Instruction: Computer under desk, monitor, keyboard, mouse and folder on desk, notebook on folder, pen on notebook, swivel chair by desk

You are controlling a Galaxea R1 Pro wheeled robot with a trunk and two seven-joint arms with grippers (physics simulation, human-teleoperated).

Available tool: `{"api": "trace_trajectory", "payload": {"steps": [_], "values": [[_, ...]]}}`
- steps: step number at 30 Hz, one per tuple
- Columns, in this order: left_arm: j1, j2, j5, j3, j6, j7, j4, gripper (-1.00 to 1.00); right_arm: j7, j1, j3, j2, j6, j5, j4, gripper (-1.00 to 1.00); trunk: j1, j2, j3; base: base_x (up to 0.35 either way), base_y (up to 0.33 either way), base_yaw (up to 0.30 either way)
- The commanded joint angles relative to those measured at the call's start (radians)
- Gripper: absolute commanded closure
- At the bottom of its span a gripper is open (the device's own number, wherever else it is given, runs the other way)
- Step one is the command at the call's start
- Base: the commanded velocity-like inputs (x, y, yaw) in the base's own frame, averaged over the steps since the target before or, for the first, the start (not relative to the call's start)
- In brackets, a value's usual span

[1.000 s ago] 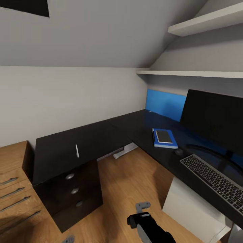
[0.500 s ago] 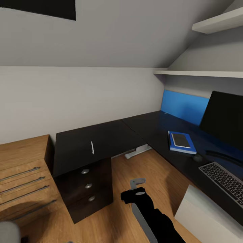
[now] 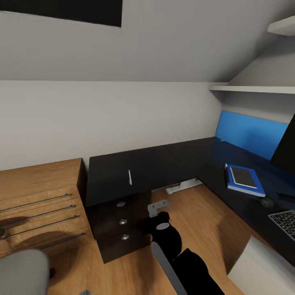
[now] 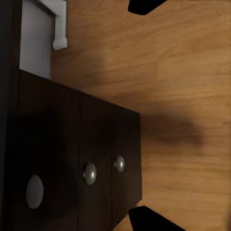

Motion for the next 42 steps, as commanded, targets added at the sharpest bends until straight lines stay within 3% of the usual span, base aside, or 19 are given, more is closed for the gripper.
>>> {"api": "trace_trajectory", "payload": {"steps": [1,7,15,25,39,42], "values": [[0.0,0.001,0.002,-0.002,0.003,0.005,-0.002,-1.0,-0.011,-0.002,0.001,0.0,0.003,-0.01,-0.001,-1.0,0.0,-0.001,-0.001,0.0,0.0,0.267],[0.001,0.003,0.004,-0.004,0.003,0.004,-0.003,-1.0,-0.006,-0.008,-0.01,-0.001,0.003,-0.011,-0.001,-1.0,0.0,-0.001,-0.001,0.0,0.0,0.266],[0.016,0.004,0.005,-0.007,0.003,0.0,-0.01,-1.0,-0.002,-0.014,-0.056,-0.002,0.004,-0.009,0.001,-1.0,0.0,-0.001,-0.001,0.0,-0.008,0.276],[0.026,0.009,0.003,-0.006,-0.005,0.005,-0.009,-1.0,-0.002,-0.014,-0.059,-0.003,0.004,-0.009,0.001,-1.0,0.0,-0.001,-0.001,0.048,-0.233,0.279],[0.036,0.014,0.003,-0.006,-0.061,0.007,-0.006,-1.0,-0.003,-0.016,-0.063,0.001,0.0,-0.012,0.041,-1.0,0.0,-0.001,-0.001,0.239,-0.229,0.258],[0.036,0.014,0.003,-0.006,-0.063,0.007,-0.006,-1.0,-0.003,-0.016,-0.085,0.001,-0.017,-0.014,0.043,-1.0,0.0,-0.001,-0.001,0.325,-0.053,0.076]]}}
